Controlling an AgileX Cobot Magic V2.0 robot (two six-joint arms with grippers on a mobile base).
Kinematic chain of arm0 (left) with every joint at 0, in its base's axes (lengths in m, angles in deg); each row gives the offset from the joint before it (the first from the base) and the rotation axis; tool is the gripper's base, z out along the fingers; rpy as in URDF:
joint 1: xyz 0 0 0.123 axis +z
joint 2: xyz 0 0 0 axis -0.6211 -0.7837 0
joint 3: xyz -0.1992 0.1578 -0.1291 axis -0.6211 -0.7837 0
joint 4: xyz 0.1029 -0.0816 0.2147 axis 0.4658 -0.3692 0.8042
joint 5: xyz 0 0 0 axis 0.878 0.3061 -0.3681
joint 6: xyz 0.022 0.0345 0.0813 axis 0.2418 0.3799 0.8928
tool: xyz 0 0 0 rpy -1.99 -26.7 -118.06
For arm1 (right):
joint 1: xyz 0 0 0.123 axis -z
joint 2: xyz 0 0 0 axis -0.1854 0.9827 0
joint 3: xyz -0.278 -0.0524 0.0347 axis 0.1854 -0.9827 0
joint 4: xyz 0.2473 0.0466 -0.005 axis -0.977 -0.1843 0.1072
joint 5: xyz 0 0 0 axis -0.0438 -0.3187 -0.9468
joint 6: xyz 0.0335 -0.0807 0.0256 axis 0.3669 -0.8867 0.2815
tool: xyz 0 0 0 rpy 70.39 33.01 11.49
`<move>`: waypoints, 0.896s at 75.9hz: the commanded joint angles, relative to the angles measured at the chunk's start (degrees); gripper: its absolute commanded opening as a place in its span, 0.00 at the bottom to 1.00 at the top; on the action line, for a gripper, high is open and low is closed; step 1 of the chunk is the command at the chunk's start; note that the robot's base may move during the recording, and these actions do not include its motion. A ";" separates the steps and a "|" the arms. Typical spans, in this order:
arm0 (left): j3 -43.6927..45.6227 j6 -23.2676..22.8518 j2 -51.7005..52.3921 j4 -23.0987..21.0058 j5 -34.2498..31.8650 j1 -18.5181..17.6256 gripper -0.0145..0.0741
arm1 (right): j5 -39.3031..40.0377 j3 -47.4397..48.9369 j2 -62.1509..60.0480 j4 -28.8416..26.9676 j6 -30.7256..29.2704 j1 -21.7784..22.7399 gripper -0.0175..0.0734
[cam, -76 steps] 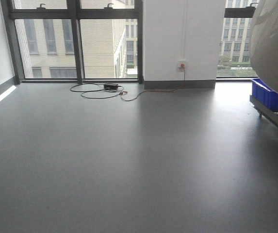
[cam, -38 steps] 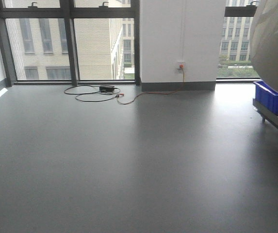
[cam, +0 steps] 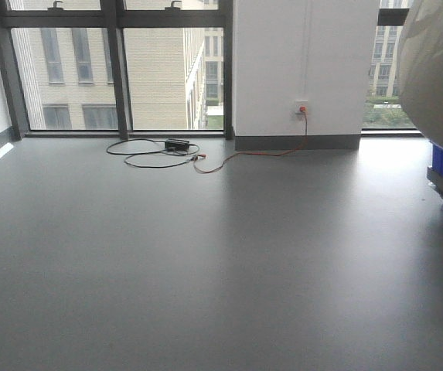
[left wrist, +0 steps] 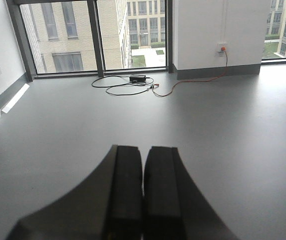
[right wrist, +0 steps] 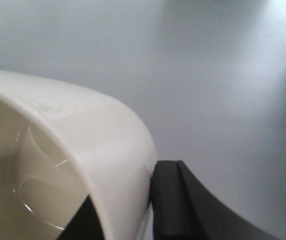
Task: Move white bin to right shelf second layer
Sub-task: 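Drive along the windows and turn toward the blue-crate roller shelving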
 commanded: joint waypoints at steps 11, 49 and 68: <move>-2.11 -0.18 0.81 0.00 -5.00 -0.26 0.26 | 5.44 1.81 -0.14 -0.18 0.01 0.27 0.25; -2.11 -0.18 0.81 0.00 -5.00 -0.26 0.26 | 5.44 1.81 -0.04 -0.18 0.01 0.27 0.25; -2.11 -0.18 0.81 0.00 -5.00 -0.26 0.26 | 5.44 1.81 -0.04 -0.18 0.01 0.27 0.25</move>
